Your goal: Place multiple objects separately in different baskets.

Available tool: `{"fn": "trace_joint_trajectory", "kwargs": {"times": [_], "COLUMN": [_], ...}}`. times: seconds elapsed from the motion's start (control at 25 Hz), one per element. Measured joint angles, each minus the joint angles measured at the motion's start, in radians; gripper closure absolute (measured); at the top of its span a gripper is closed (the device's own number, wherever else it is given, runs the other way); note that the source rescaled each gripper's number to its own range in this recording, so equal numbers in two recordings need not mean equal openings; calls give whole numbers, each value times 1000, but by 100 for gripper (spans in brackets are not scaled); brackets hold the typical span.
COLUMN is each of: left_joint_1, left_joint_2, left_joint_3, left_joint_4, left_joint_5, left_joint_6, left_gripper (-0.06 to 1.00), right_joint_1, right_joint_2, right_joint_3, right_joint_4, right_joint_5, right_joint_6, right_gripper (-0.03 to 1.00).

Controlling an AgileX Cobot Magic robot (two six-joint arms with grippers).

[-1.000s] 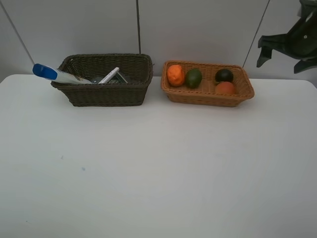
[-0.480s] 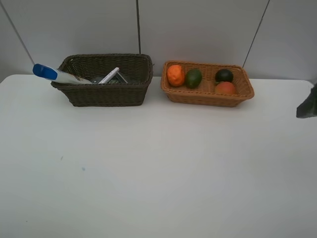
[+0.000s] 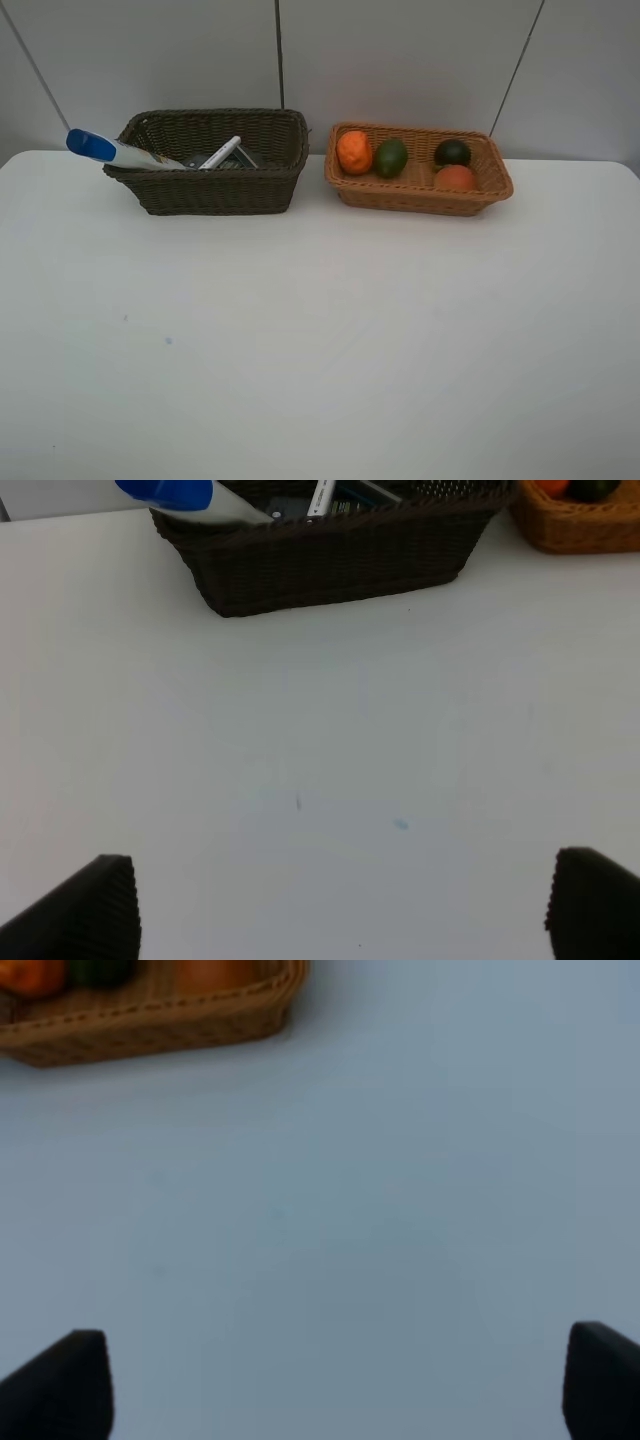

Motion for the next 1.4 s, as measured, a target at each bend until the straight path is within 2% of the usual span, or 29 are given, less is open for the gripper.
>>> {"fn": "trace_joint_trajectory", "kwargs": {"times": [0.16, 0.4, 0.6, 1.4], "left_joint_1": [0, 0, 0, 0], "left_joint_2": [0, 0, 0, 0], "left_joint_3": [0, 0, 0, 0], "left_joint_4": [0, 0, 0, 0], "left_joint_5": [0, 0, 0, 0], "left_joint_6": [0, 0, 0, 0], "left_gripper": [-6, -6, -6, -6], "right_joint_1": [0, 0, 0, 0], "right_joint_2": [-142, -156, -157, -159], "right_joint_3": [1, 15, 34, 34], "right_joint_4": [45, 48, 18, 17], "right_joint_5": [18, -12, -39, -46], "right_joint_6": [-57, -108, -115, -115], "right_gripper": [-3, -3, -3, -3]}}
